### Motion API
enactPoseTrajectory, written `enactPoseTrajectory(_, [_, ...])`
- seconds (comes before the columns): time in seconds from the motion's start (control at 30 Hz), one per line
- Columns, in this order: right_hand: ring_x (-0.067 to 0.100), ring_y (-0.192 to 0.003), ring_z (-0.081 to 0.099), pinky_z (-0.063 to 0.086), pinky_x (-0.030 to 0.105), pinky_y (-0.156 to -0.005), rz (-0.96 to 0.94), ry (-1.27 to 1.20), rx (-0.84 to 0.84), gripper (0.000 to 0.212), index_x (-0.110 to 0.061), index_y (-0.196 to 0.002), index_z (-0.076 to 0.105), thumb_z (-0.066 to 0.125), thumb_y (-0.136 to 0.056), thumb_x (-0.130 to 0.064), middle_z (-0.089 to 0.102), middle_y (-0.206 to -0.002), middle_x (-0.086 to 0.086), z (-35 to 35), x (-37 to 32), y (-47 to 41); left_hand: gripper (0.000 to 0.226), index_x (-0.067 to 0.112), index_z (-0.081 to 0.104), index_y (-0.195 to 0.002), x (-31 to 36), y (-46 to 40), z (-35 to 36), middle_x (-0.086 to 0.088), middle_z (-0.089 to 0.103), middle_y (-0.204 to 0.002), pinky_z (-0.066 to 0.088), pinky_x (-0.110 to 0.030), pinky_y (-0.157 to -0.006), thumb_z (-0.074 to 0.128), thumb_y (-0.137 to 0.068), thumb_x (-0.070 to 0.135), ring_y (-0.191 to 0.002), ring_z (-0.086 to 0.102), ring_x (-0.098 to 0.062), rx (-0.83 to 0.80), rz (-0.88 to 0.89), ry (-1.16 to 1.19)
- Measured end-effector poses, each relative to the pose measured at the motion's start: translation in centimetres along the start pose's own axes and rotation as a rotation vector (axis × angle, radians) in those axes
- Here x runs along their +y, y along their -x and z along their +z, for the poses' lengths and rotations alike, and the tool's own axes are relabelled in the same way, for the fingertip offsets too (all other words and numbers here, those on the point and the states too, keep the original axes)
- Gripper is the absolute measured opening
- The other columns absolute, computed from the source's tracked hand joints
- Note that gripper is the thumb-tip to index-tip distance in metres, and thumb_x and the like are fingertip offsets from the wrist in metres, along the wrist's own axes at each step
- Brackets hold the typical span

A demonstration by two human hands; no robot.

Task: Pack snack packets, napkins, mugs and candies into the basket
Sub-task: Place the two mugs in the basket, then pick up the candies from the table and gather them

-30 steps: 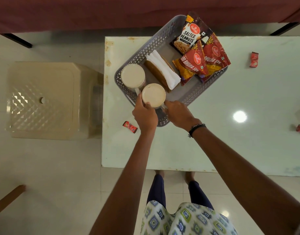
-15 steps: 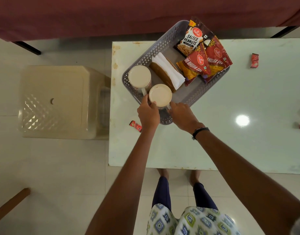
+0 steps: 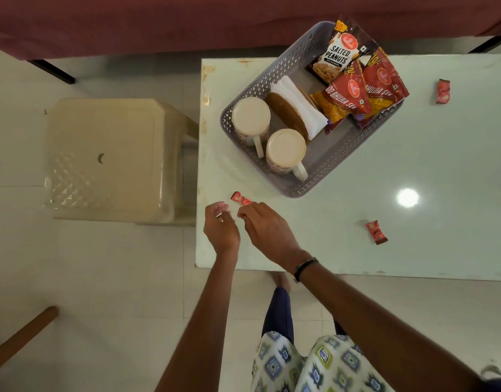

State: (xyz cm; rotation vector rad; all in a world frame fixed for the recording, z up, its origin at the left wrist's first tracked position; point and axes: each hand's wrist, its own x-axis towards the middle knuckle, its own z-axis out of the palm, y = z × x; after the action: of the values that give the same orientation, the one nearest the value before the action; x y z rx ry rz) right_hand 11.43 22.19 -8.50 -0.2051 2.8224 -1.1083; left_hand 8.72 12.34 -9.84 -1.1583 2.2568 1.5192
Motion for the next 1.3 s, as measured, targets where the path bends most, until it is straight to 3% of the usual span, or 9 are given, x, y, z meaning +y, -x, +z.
enactPoseTrajectory(0.17, [0.023,-0.088,0.060,0.053,0.036,-0.072,0.267,-0.095,-0.030,0.019,-0.008,-0.101,0.062,0.046,-0.092,-0.002,0.067,-0.100,0.007,2.1,2.2,0.1,0.017,0.015,0.059,-0.100,-0.9,-0.5,-1.1,0.000,0.066,-0.099,0.053,-0.046,-0.091,0.048,-0.090,0.007,-0.099,0.064,-0.023,-0.058,-0.009,-0.095])
enactPoseTrajectory(0.37, [0.018,-0.090,0.060,0.052,0.032,-0.074,0.280,-0.082,0.010,0.020,-0.010,-0.099,0.062,0.045,-0.093,-0.004,0.066,-0.099,0.003,-1.0,5.4,3.0,0.016,0.013,0.059,-0.099,-1.3,2.5,-0.2,-0.007,0.068,-0.104,0.053,-0.047,-0.091,0.047,-0.090,0.007,-0.099,0.064,-0.025,-0.129,0.009,-0.145])
enactPoseTrajectory(0.57, [0.017,-0.086,0.060,0.053,0.035,-0.074,0.351,-0.083,0.175,0.019,-0.011,-0.096,0.062,0.045,-0.092,-0.002,0.066,-0.096,0.002,-6.3,10.6,6.3,0.021,0.010,0.059,-0.102,0.0,7.1,4.0,-0.006,0.067,-0.102,0.055,-0.042,-0.086,0.044,-0.089,0.003,-0.095,0.064,-0.023,-0.221,0.062,-0.134])
enactPoseTrajectory(0.7, [0.016,-0.085,0.061,0.053,0.034,-0.075,0.395,-0.084,0.281,0.018,-0.013,-0.096,0.061,0.045,-0.093,-0.005,0.065,-0.097,0.000,-9.9,13.9,7.6,0.017,0.010,0.056,-0.101,1.5,9.4,7.1,-0.004,0.063,-0.094,0.054,-0.031,-0.069,0.042,-0.093,0.006,-0.084,0.061,-0.023,-0.107,0.058,-0.006])
enactPoseTrajectory(0.83, [0.023,-0.090,0.061,0.051,0.034,-0.078,0.367,-0.075,0.451,0.017,-0.009,-0.097,0.060,0.044,-0.093,-0.006,0.064,-0.100,0.006,-14.9,18.0,4.6,0.020,0.008,0.057,-0.108,2.6,8.3,9.1,-0.018,0.062,-0.114,0.052,-0.050,-0.089,0.046,-0.091,0.014,-0.103,0.060,-0.035,0.055,0.051,0.021])
enactPoseTrajectory(1.03, [0.023,-0.092,0.058,0.037,0.015,-0.075,0.329,-0.050,0.587,0.020,-0.002,-0.098,0.059,0.041,-0.094,-0.009,0.064,-0.100,0.013,-22.0,22.4,-5.3,0.031,0.006,0.053,-0.120,6.6,6.3,10.6,-0.015,0.057,-0.124,0.047,-0.044,-0.097,0.045,-0.092,0.017,-0.113,0.055,-0.031,0.137,0.020,0.049])
enactPoseTrajectory(1.17, [0.022,-0.098,0.060,0.043,0.023,-0.079,0.394,-0.095,0.545,0.025,-0.004,-0.104,0.062,0.040,-0.095,-0.008,0.067,-0.107,0.011,-23.7,23.1,-11.8,0.034,0.008,0.051,-0.124,7.3,4.7,11.3,-0.012,0.056,-0.129,0.045,-0.040,-0.098,0.045,-0.093,0.021,-0.116,0.053,-0.029,0.167,-0.050,0.038])
enactPoseTrajectory(1.3, [0.028,-0.103,0.060,0.045,0.032,-0.084,0.533,-0.096,0.303,0.031,-0.002,-0.106,0.066,0.038,-0.096,-0.012,0.067,-0.113,0.014,-24.1,23.8,-16.0,0.030,0.007,0.056,-0.115,7.5,3.0,11.6,-0.008,0.060,-0.110,0.046,-0.033,-0.081,0.046,-0.090,0.019,-0.094,0.055,-0.023,0.185,-0.112,0.134])
